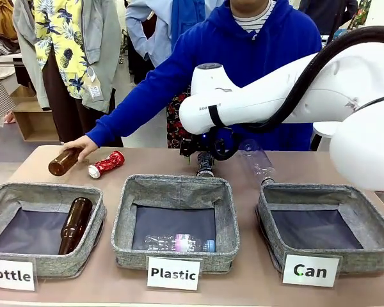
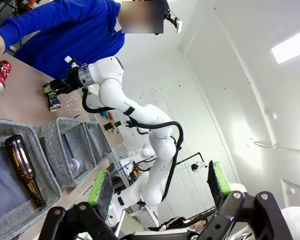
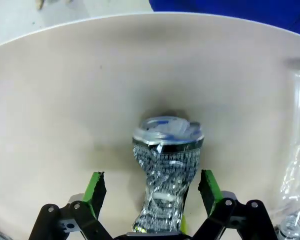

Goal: Sort the can waste into the basket.
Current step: Pick up the can waste from the table and place it in the right Fabric basket.

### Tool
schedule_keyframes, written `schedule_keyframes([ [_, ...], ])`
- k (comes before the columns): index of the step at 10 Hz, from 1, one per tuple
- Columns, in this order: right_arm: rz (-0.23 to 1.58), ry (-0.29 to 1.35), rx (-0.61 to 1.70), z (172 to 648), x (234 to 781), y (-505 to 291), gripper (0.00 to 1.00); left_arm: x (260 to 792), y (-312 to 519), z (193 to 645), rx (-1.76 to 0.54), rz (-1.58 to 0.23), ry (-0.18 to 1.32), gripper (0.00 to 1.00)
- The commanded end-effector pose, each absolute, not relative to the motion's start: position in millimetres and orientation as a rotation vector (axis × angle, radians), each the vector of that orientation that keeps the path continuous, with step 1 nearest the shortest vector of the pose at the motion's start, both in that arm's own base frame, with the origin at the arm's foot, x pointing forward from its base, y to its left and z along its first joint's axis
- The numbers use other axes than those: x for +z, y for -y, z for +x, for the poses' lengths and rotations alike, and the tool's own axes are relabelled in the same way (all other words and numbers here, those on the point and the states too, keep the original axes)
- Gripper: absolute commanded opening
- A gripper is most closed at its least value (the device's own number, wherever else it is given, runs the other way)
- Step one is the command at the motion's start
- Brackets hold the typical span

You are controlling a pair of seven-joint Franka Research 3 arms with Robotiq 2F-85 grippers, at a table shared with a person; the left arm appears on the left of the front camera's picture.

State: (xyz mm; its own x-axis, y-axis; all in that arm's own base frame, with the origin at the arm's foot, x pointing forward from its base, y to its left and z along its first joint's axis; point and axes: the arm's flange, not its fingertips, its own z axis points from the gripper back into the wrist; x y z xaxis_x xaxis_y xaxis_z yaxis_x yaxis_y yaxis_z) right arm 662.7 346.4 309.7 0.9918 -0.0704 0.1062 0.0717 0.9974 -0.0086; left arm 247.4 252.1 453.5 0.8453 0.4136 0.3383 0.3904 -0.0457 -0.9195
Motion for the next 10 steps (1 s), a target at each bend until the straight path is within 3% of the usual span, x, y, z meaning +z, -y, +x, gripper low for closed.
schedule_keyframes([
  [1, -0.067, 0.142, -0.109, 672.0, 306.9, -353.8, 1.00, 459.2, -252.7, 246.4, 0.025, -1.669, 0.637, 1.00],
  [2, -0.073, 0.146, -0.103, 671.4, 306.9, -354.4, 0.40, 459.2, -252.7, 246.4, 0.025, -1.669, 0.637, 1.00],
  [3, -0.072, 0.142, -0.100, 670.9, 309.5, -353.7, 0.40, 459.2, -252.7, 246.4, 0.025, -1.669, 0.637, 1.00],
  [4, -0.068, 0.136, -0.091, 669.7, 313.2, -349.0, 0.00, 459.2, -252.7, 246.4, 0.025, -1.669, 0.637, 1.00],
  [5, -0.038, 0.121, -0.069, 665.2, 325.5, -331.9, 0.35, 459.2, -252.7, 246.4, 0.025, -1.669, 0.637, 1.00],
  [6, -0.007, 0.126, -0.073, 660.1, 342.4, -309.0, 0.00, 459.2, -252.7, 246.4, 0.025, -1.669, 0.637, 1.00],
  [10, 0.193, 0.124, 0.074, 611.6, 407.4, -223.6, 0.00, 459.2, -252.7, 246.4, 0.025, -1.669, 0.637, 1.00],
])
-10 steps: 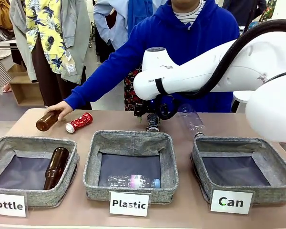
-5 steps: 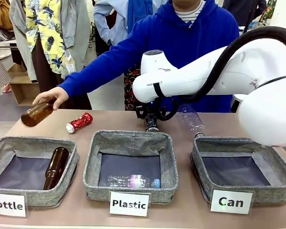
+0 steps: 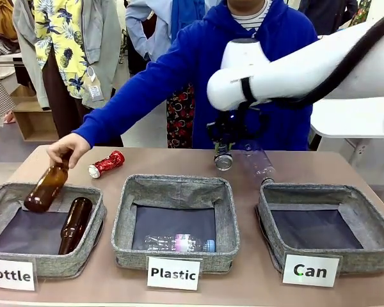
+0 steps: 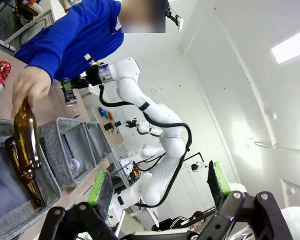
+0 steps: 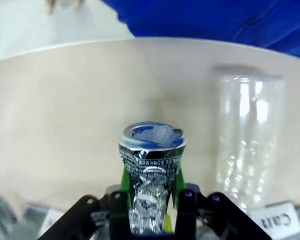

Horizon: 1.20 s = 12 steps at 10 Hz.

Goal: Sort the can waste into the basket.
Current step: Pick up the can waste from the table and place it in the right Fabric basket.

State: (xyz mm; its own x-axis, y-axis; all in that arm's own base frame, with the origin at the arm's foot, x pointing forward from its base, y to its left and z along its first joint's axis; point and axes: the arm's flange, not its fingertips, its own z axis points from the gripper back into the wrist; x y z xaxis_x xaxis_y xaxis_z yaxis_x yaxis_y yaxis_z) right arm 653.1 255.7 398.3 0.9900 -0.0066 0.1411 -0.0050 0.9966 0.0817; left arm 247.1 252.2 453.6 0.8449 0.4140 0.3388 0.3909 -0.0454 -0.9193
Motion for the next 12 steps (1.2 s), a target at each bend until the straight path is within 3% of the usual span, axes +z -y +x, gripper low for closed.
schedule_keyframes([
  [1, 0.256, 0.121, 0.133, 587.8, 428.6, -192.1, 0.00, 459.2, -252.7, 246.4, 0.025, -1.669, 0.637, 1.00],
  [3, 0.378, 0.169, 0.247, 540.5, 448.5, -148.0, 0.00, 453.7, -252.2, 247.0, 0.021, -1.654, 0.637, 1.00],
  [4, 0.429, 0.172, 0.274, 524.2, 448.9, -126.2, 0.00, 492.3, -294.2, 178.6, 0.074, -1.800, 0.681, 1.00],
  [5, 0.470, 0.183, 0.287, 511.1, 448.5, -108.3, 0.00, 506.8, -316.8, 167.6, 0.073, -1.969, 0.651, 1.00],
  [7, 0.555, 0.187, 0.316, 484.9, 446.4, -76.0, 0.00, 515.6, -341.8, 148.8, 0.020, -2.057, 0.567, 1.00],
  [9, 0.602, 0.147, 0.431, 450.0, 438.7, -31.6, 0.00, 494.6, -341.0, 139.3, 0.014, -2.024, 0.490, 1.00],
  [12, 0.576, 0.161, 0.428, 402.0, 434.8, -3.5, 0.00, 493.5, -301.6, 153.3, -0.021, -1.926, 0.397, 1.00],
])
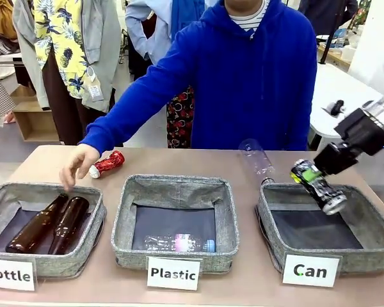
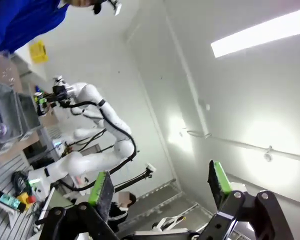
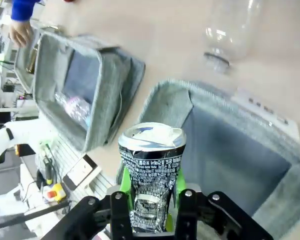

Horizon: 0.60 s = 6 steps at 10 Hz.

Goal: Sort the can waste into the basket.
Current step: Pick up the can waste from the table and place it in the right Fabric basket.

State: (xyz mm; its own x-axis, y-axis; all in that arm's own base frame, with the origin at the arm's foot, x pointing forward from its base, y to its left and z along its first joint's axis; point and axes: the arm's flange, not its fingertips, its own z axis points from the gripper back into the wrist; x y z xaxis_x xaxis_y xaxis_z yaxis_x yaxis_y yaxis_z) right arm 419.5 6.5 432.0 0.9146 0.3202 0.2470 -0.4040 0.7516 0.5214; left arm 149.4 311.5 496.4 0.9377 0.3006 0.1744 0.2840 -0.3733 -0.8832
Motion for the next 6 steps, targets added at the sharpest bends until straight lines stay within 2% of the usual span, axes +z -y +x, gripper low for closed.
schedule_keyframes([
  [1, 0.552, 0.149, 0.422, 391.3, 432.8, -1.7, 0.00, 493.8, -293.6, 156.1, -0.037, -1.903, 0.381, 1.00],
  [2, 0.535, 0.157, 0.422, 385.3, 429.8, -6.0, 0.00, 499.4, -271.7, 165.2, -0.056, -1.809, 0.352, 1.00],
  [4, 0.327, 0.208, 0.603, 378.0, 421.6, -27.5, 0.00, 496.5, -208.9, 177.1, -0.136, -1.614, 0.246, 1.00],
  [6, 0.100, 0.337, 0.783, 378.0, 412.6, -43.8, 0.00, 476.4, -144.4, 191.2, -0.285, -1.383, 0.071, 1.00],
])
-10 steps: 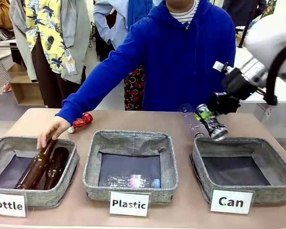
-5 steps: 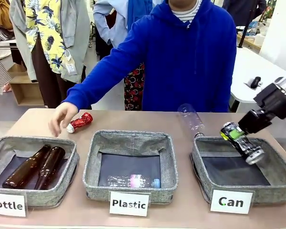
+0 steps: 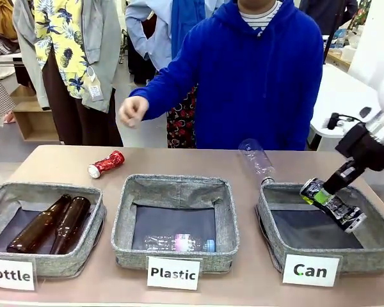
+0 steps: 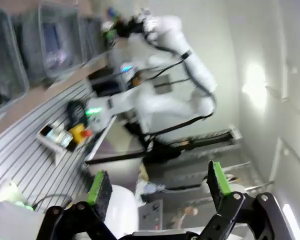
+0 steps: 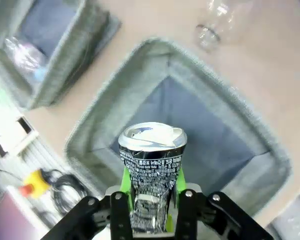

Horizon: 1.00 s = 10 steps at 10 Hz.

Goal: Sort the can waste into the basket.
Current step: Pick up the can waste from the table and place it in the right Fabric basket.

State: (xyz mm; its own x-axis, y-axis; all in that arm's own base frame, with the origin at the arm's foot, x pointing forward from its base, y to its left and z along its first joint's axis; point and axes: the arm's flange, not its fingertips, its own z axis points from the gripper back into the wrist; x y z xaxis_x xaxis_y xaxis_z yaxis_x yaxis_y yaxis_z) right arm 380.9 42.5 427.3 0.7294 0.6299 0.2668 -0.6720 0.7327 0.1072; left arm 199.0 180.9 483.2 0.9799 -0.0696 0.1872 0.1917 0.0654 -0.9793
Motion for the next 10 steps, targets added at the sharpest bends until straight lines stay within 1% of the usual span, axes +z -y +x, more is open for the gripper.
schedule_keyframes([
  [1, 0.062, 0.355, 0.864, 381.0, 409.7, -46.2, 0.00, 461.4, -126.1, 193.7, -0.337, -1.261, 0.036, 1.00],
  [2, 0.024, 0.347, 0.926, 385.2, 406.5, -47.4, 0.00, 446.9, -116.4, 192.6, -0.380, -1.186, 0.001, 1.00],
  [3, 0.005, 0.333, 0.964, 389.0, 404.7, -48.0, 0.00, 439.6, -114.8, 188.9, -0.411, -1.164, 0.011, 1.00],
  [4, -0.007, 0.321, 0.984, 393.4, 402.8, -49.8, 0.00, 435.3, -119.0, 194.5, -0.399, -1.157, 0.056, 1.00],
  [5, -0.003, 0.299, 0.992, 396.1, 403.0, -50.6, 0.00, 445.7, -110.7, 200.8, -0.361, -1.189, -0.049, 1.00],
  [6, 0.000, 0.274, 1.004, 397.0, 404.1, -49.3, 0.48, 445.7, -110.7, 200.8, -0.361, -1.189, -0.049, 1.00],
  [7, -0.008, 0.269, 1.019, 397.6, 403.0, -50.8, 0.98, 445.7, -110.7, 200.8, -0.361, -1.189, -0.049, 1.00],
  [8, -0.010, 0.259, 1.013, 399.5, 403.7, -51.7, 1.00, 445.7, -110.7, 200.8, -0.361, -1.189, -0.049, 1.00],
  [10, 0.012, 0.235, 1.028, 403.1, 405.5, -51.9, 1.00, 445.7, -110.7, 200.8, -0.361, -1.189, -0.049, 1.00],
])
